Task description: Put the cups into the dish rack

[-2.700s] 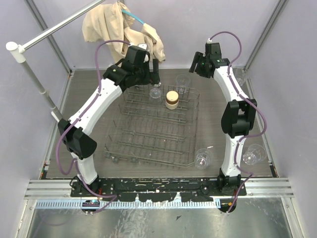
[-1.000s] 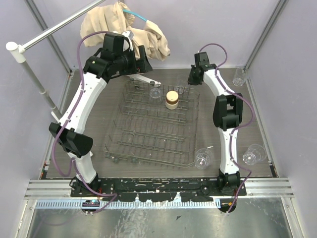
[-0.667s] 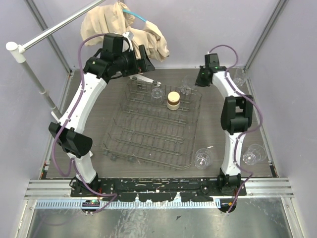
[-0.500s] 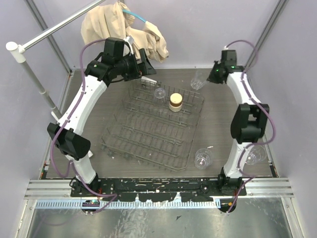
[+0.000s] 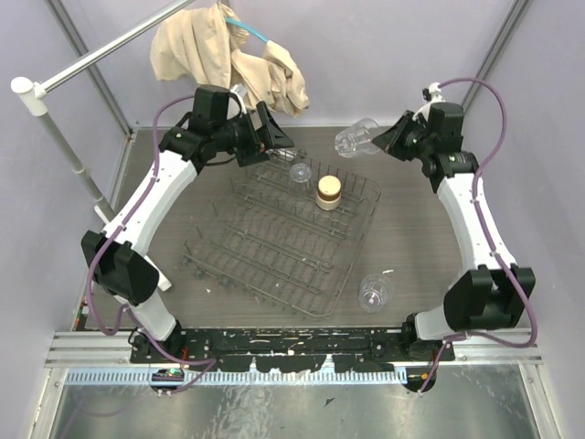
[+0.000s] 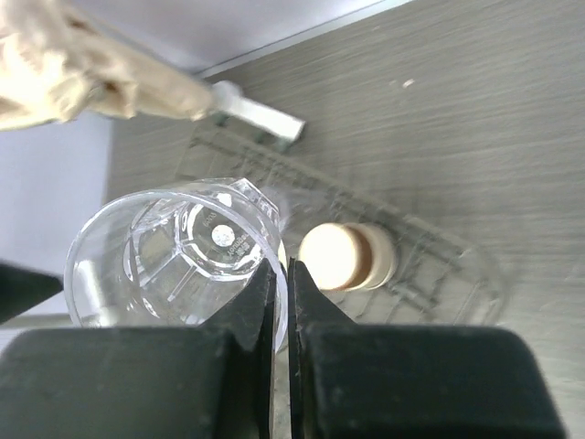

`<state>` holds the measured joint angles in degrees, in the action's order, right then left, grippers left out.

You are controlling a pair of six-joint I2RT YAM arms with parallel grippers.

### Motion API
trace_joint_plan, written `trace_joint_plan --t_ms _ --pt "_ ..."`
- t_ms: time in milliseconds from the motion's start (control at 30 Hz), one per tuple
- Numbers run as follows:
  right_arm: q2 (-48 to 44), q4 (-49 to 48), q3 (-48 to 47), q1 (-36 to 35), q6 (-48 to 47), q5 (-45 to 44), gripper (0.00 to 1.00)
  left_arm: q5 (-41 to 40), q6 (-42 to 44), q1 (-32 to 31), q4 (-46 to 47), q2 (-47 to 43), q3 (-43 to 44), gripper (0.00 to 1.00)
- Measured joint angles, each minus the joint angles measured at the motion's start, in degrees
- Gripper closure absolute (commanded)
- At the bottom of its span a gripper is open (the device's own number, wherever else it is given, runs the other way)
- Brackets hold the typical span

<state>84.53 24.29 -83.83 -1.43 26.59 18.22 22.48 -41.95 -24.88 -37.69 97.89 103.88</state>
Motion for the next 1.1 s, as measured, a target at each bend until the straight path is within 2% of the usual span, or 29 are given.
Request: trace_joint_plan --t_ms 133,300,567,900,1100 --pt "-6.54 -5.14 8.0 0.07 7.41 6.86 0.99 2.67 -4.07 0.0 3.82 -1.05 -3.52 0.01" --pt "-11.96 -19.71 18.4 0.02 21.99 15.47 0.99 7.04 -11.98 0.0 11.72 -2.16 -8.83 0.0" --pt "-11.76 -33.57 22.67 -1.73 36.33 20.06 0.99 12.09 -27.89 0.0 28.57 -2.38 -16.76 0.02" --pt "-10.86 -39.32 23.78 -3.28 41.11 20.52 1.0 14.12 -45.35 0.0 48.35 -2.47 -24.48 0.02" --pt "-8.76 -40.76 23.78 -3.28 41.51 20.5 0.99 14.27 -50.38 0.0 54.01 -2.49 -24.57 0.02"
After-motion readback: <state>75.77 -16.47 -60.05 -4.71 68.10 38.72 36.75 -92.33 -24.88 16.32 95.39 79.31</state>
